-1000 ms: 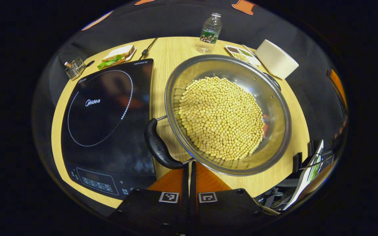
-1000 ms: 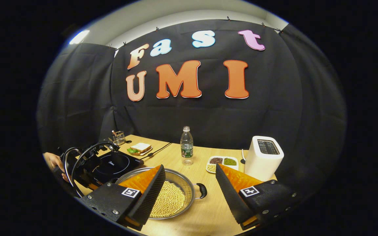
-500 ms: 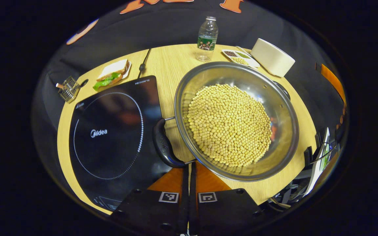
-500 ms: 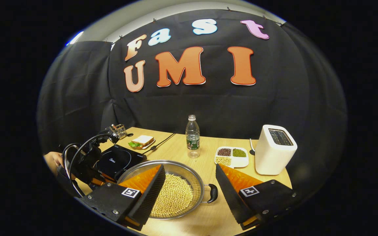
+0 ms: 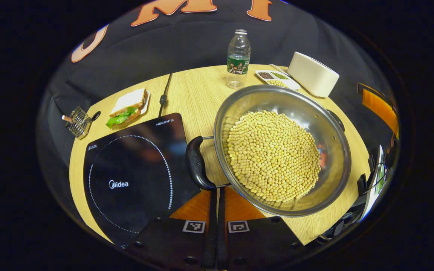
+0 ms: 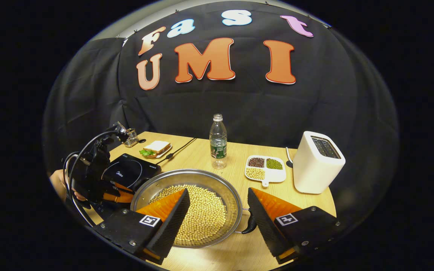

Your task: First push the handle of the pot to place it horizontally, then grasp the pot with both hands and set it on the induction cooktop.

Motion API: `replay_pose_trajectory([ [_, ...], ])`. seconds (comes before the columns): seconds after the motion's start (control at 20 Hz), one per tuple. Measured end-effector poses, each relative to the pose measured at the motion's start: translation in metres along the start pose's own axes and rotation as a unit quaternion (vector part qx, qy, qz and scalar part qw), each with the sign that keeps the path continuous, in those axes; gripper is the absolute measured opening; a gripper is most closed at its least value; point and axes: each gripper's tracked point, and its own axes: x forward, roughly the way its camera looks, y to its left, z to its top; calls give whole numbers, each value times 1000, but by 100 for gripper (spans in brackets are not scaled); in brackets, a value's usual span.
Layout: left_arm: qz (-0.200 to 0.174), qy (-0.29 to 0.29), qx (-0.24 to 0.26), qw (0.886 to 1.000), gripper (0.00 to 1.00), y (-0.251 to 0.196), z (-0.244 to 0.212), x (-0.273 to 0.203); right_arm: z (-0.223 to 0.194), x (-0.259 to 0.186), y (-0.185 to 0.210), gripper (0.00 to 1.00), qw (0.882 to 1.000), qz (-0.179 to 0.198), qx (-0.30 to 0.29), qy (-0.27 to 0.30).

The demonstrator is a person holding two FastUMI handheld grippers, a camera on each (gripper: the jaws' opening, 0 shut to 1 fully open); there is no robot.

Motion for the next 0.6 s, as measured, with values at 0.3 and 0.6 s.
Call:
replay_pose_trajectory([
  [0.3, -8, -17, 15, 1000, 8, 1, 3, -11, -21, 14, -20, 96, 999, -24, 8, 43],
  [0.6, -11, -51, -6, 999, 53, 13, 24, -33, -32, 26, -26, 96, 996, -26, 27, 77],
])
